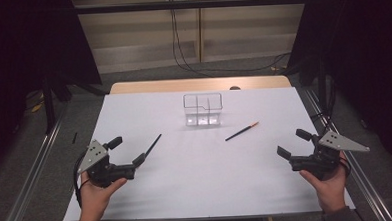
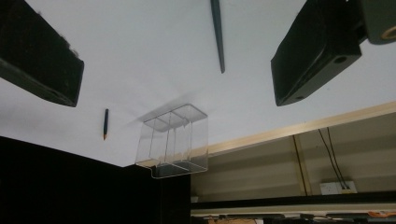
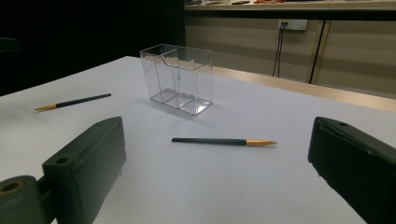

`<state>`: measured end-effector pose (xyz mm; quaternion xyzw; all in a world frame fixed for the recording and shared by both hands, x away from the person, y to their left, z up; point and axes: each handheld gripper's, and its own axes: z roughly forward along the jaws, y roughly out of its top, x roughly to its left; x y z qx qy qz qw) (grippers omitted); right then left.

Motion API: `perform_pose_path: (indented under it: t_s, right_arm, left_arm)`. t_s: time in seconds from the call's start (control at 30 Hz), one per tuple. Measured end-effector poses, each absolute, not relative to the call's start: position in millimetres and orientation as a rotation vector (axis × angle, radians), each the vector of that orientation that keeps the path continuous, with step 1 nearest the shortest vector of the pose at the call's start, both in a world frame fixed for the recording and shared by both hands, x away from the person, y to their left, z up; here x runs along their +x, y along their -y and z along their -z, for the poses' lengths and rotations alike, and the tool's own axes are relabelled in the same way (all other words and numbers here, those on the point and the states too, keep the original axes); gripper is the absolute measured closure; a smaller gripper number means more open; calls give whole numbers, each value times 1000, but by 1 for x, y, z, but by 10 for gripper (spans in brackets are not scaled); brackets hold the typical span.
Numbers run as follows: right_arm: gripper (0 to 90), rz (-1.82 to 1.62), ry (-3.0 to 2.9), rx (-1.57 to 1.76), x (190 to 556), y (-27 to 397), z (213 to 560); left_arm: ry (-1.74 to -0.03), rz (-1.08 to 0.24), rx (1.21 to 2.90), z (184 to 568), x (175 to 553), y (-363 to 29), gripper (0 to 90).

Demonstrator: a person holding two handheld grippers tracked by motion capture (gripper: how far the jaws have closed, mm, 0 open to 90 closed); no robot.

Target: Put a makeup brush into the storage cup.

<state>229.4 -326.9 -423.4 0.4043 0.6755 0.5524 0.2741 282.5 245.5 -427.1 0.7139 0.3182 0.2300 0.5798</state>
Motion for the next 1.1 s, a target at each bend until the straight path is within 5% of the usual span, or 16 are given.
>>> perform_pose_path:
  t_s: [1.1]
  right_arm:
    - [37, -1470, -1847, 1050, 231, 313, 423]
  left_arm:
    - [-785, -531, 1642, 422, 291, -241, 28]
